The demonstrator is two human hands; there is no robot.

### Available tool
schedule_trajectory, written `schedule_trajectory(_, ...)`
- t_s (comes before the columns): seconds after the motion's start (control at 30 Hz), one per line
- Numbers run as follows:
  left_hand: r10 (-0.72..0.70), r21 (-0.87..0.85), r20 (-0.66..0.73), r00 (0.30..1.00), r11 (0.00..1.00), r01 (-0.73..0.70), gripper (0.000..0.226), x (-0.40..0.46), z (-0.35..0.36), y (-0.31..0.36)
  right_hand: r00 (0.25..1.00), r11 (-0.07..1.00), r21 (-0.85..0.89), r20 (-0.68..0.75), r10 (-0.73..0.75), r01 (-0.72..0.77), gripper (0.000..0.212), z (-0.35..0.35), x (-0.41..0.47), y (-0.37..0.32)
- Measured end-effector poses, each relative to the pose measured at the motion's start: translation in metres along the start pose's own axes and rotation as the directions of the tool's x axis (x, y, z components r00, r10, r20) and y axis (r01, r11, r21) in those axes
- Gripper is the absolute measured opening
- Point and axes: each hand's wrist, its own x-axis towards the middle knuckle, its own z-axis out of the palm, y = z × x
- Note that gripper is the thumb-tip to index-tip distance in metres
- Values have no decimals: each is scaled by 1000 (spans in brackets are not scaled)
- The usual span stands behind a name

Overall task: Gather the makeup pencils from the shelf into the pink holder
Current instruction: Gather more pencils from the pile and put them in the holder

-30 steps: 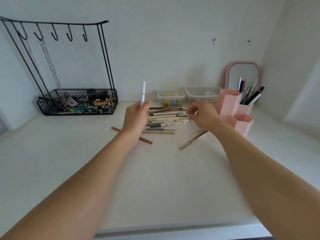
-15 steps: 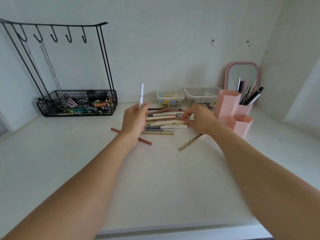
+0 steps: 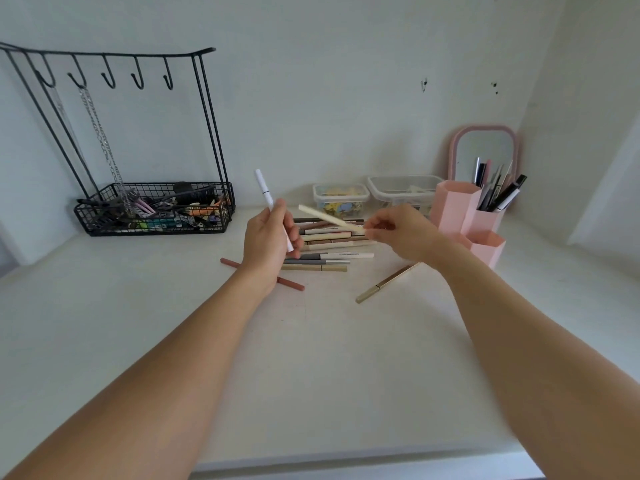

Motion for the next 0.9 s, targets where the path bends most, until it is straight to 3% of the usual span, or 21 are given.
schedule_trajectory(0.07,18,-38,61,998,999,-15,43,-2,3,0,998,957,283,4,60,-59,6,4,-5,-12)
schedule_trajectory(0.17,8,-126,161,987,992,12,41,-4,10,-1,997,785,614,39,72,-81,12,25,-11,-31)
schedule_trajectory(0.27,17,-179,259,966,983,31,37,-9,15,2,996,670,738,80,36,-84,15,45,-15,-41)
schedule_trajectory(0.4,33,-142,284,958,990,8,34,-11,19,-2,995,651,755,96,13,-81,16,53,-17,-43)
schedule_trajectory(0.57,24,-105,257,966,994,3,27,-14,22,-5,996,694,715,85,28,-81,20,57,-18,-42)
schedule_trajectory(0.67,9,-75,218,976,997,8,28,-11,22,-5,996,777,626,82,25,-71,24,52,-17,-41)
schedule_trajectory(0.73,15,-39,145,989,999,-9,28,-6,19,-5,1000,901,435,2,-11,9,23,42,-14,-37)
schedule_trajectory(0.8,-2,-27,77,997,1000,4,25,-1,15,-2,997,990,131,-55,-52,59,21,29,-9,-30)
schedule_trajectory(0.9,-60,-17,30,998,998,60,19,0,7,3,998,985,-165,8,-56,57,22,15,-7,-18)
